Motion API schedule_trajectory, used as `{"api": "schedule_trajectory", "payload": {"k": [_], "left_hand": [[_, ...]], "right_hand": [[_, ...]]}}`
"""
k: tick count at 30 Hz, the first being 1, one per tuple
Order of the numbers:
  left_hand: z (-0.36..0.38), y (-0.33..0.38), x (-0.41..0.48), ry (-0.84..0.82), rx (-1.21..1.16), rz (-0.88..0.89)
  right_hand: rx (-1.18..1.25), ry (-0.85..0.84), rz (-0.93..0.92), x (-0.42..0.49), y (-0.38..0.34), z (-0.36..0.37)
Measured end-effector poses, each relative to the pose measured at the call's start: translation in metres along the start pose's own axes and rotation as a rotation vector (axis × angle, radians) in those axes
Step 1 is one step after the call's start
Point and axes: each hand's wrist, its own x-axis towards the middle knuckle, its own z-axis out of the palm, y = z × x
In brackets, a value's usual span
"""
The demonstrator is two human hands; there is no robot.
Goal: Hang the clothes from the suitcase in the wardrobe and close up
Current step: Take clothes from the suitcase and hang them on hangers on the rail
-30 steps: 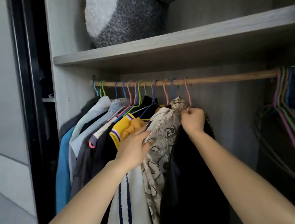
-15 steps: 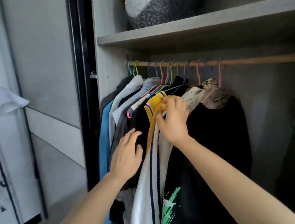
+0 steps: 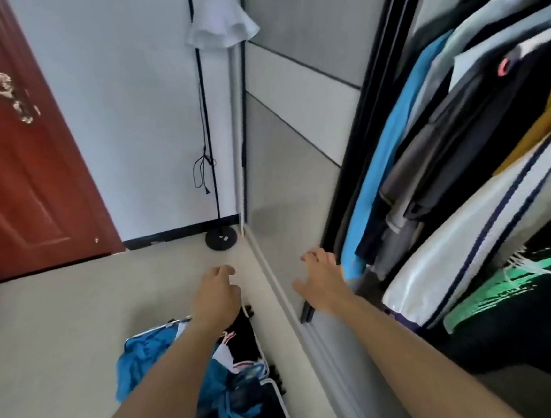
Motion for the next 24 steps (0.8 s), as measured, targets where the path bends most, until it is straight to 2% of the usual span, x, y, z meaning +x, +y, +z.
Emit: {"api": "schedule_trajectory", "payload": {"k": [7,11,14,19,24], "left_hand": [[0.036,-0.143,-0.037,-0.019,0.055,-0.305],[0.106,-0.211,-0.047,-0.079,0.068,-0.420],[0.182,-0.261,-0.043,-0.098,0.033,-0.454],[0.320,-0.342,-0.027,-0.127,-0.025,-0.448],[0.460,-0.408,0.014,-0.053,-0.045,-0.221]], "right_hand": [[-0.026,-0.292,-0.071,0.017,-0.027,0.134],[-0.044,-0.449,-0.081,0.026,-0.012,0.248],[-0.029,-0.502,-0.093,0.037,0.013,0.344],[0.003,-0.586,-0.111,0.063,0.072,0.498],[0.035,-0.477,-0.158,0.124,0.122,0.638]]}}
